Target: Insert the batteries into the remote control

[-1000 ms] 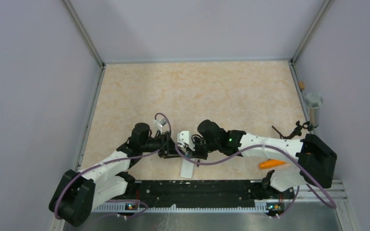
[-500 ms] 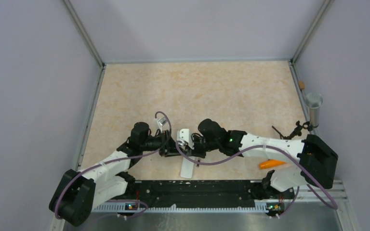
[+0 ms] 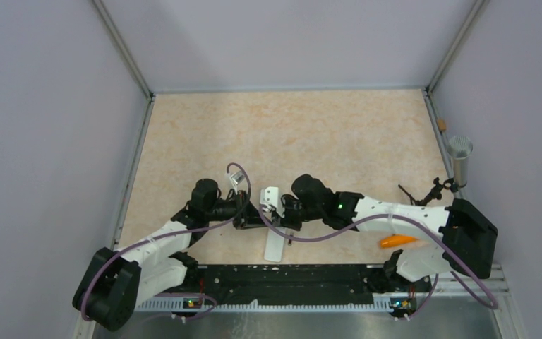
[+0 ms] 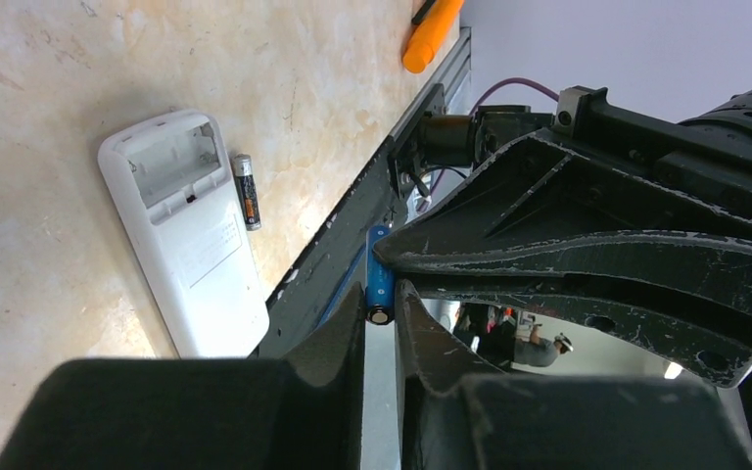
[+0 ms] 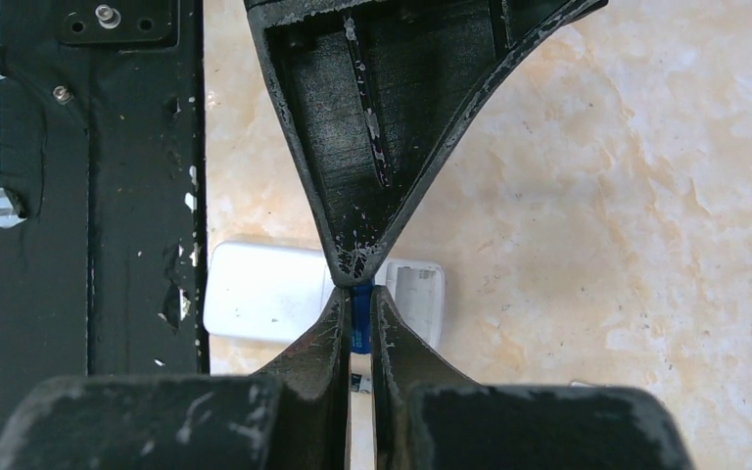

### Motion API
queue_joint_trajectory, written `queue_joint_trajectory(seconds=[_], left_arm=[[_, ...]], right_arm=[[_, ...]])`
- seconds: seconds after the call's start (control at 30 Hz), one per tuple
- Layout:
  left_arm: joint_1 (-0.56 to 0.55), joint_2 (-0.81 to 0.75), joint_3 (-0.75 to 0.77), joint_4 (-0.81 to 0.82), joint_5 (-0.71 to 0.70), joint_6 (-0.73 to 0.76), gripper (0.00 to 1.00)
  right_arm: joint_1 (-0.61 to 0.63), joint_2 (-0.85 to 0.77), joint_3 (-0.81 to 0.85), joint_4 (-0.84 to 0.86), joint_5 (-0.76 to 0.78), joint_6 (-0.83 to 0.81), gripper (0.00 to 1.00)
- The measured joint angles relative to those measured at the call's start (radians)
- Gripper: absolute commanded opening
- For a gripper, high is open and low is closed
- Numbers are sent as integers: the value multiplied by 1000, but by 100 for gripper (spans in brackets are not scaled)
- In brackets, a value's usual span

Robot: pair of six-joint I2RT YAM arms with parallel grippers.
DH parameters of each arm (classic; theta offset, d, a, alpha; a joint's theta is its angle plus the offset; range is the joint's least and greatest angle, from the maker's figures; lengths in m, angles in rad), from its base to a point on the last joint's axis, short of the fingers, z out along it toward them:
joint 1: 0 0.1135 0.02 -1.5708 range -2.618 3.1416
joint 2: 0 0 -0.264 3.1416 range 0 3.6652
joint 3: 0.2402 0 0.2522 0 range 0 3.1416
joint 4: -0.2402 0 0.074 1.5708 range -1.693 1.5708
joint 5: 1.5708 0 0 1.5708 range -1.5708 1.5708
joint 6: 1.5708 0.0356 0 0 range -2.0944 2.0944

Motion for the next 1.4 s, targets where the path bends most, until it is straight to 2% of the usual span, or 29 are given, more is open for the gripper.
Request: queue_joint_trajectory(seconds=[0.07, 0.3, 0.6, 0.9, 1.03, 1.13, 1.2, 1.27, 1.37, 1.4], left_arm=[[0, 0, 0, 3, 0, 1, 0], [0, 0, 0, 25, 4, -14, 0], [0, -23, -11, 96, 26, -45, 0], [0, -23, -23, 150, 56, -70, 0], [0, -22, -24, 181, 71, -81, 0], [0, -22, -24, 192, 78, -87, 0], [0, -22, -25, 198, 79, -92, 0], [0, -22, -27, 208, 79, -96, 0], [0, -22, -32, 217, 80, -99, 0], [0, -22, -33, 218, 81, -100, 6]], right_arm=[[1, -4, -5, 5, 7, 3, 7], [2, -48, -47, 29, 31, 16, 32], [2, -185, -164, 93, 40, 23, 34], [2, -214, -201, 174, 34, 21, 30], [2, -214, -201, 189, 35, 20, 22], [2, -214, -201, 191, 34, 16, 21], [2, -214, -201, 191, 34, 16, 14], [2, -214, -201, 191, 32, 15, 0], [2, -214, -201, 190, 27, 11, 0], [2, -214, -201, 190, 26, 11, 0]])
